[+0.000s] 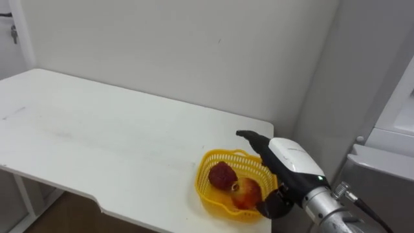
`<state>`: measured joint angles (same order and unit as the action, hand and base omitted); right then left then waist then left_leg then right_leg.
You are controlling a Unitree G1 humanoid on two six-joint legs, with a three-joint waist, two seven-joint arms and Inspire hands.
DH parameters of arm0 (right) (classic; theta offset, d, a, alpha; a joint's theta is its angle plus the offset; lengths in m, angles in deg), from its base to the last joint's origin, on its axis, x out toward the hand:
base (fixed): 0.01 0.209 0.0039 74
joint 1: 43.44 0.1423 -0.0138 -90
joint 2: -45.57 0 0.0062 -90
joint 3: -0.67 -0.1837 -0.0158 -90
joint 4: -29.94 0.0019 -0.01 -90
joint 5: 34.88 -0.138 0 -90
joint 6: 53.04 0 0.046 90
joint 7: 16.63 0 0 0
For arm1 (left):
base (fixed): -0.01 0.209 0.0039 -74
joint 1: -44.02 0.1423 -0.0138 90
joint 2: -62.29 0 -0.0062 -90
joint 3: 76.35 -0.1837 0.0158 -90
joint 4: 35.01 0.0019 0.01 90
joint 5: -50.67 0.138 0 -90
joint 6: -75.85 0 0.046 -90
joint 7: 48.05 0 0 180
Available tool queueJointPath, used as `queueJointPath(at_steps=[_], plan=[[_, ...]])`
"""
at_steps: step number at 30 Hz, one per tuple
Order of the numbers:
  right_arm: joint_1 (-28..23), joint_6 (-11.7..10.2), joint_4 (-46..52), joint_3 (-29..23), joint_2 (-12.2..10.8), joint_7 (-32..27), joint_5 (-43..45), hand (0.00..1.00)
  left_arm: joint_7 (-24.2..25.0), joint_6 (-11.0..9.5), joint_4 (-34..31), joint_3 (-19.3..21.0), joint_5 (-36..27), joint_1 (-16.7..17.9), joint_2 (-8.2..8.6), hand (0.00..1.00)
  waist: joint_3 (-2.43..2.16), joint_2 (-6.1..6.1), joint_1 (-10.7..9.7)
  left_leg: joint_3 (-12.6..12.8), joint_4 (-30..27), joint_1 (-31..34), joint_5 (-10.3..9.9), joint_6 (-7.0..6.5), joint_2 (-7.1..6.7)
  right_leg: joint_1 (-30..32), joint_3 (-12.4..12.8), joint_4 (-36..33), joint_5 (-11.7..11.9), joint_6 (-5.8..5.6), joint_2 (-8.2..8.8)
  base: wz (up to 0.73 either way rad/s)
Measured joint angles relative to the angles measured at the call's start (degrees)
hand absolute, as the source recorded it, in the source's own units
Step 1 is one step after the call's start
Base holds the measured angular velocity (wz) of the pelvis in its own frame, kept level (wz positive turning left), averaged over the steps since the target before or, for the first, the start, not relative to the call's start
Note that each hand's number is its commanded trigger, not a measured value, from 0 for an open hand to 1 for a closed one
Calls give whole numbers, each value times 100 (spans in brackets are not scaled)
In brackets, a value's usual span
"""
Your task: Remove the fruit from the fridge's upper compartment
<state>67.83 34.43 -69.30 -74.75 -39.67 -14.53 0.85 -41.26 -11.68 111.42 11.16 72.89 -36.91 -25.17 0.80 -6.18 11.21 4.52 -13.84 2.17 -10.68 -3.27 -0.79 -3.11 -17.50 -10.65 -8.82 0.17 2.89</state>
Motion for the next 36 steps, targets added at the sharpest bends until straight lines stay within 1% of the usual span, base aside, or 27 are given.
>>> queueJointPath(at_steps=[5, 8, 29, 32, 36], plan=[[-1, 5, -102, 1, 0, -66, -135, 0, -12, 3, 1, -2, 0, 46, 0, 0, 14, 22, -5, -1, 27, -75, 0, -3, 0, -70, -6, 2, -1, -1, 0, 0], [-1, 9, -113, 2, 2, -66, -170, 0, -32, 4, 1, -6, 0, 44, 3, 0, 6, 12, -12, -4, 31, -67, -3, -4, 0, -62, -10, 4, -2, -4, 0, 0], [-2, 10, -123, 1, 1, -79, -317, 0, -52, 16, 101, -6, -2, 55, 1, 0, 4, 13, -38, -12, 11, -74, -2, -4, 0, -85, -16, 2, -2, -4, 0, 0], [-2, 10, -123, 1, 1, -79, -319, 0, -64, 17, 101, -6, -2, 55, 2, 0, 1, 20, -39, -12, 11, -74, -2, -4, 0, -85, -16, 2, -2, -4, -1, 0], [-2, 10, -122, 1, 1, -79, -479, 0, -148, 17, 101, -6, -4, 94, 4, 0, -14, 47, -49, -8, 12, -78, -2, -4, 0, -85, -7, 2, -2, -4, -2, 0]])
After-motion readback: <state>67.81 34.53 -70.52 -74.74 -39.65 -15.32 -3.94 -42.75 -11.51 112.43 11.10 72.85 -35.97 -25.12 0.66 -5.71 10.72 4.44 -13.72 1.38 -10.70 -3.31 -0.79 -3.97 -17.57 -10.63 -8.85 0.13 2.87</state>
